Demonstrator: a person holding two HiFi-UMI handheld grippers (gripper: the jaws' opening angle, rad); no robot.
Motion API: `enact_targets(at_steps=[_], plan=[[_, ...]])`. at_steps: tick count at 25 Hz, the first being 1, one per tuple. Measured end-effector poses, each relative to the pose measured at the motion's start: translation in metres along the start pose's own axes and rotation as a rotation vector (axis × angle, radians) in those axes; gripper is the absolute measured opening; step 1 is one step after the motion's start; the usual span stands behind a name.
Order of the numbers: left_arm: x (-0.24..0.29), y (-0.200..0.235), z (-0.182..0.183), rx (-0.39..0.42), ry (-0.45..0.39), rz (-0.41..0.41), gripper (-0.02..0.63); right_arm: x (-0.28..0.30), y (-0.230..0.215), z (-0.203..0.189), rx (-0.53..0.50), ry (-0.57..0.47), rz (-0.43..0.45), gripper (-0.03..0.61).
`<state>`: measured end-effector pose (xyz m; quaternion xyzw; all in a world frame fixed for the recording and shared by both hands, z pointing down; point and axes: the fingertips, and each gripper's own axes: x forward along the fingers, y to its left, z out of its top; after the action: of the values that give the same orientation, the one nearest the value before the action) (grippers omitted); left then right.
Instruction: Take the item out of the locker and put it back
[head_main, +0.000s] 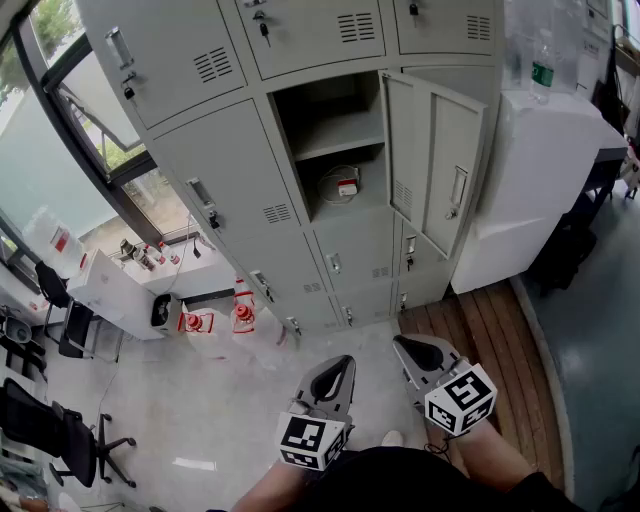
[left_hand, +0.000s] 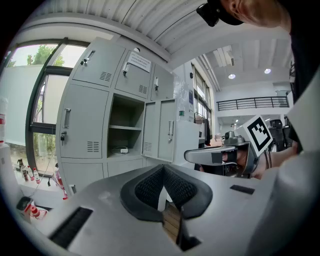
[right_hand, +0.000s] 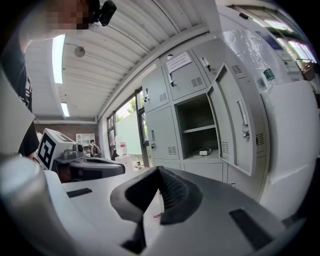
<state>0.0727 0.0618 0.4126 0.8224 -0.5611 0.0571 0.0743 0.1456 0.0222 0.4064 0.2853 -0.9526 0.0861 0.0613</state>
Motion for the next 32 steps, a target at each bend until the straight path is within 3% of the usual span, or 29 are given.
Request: enact_targets(at_steps=[7,15,32], plan=[[0.004,-0.014,0.000,0.000,0.002,0.006,0.015,-0.009,-0.008,-0.001,0.012,-0.011,0.021,0.052],[0.008,-0.002,-0.001,0.005,0.001,-0.001,0.015,0.006,-0.008,-0.002,0.015,0.000,0.021,0.052],[0.025,0.091,0.016,0.022,-0.027,-0.124,0.015,0.103,-0.004,0.024,-0.015,0.001,-0.095,0.052]])
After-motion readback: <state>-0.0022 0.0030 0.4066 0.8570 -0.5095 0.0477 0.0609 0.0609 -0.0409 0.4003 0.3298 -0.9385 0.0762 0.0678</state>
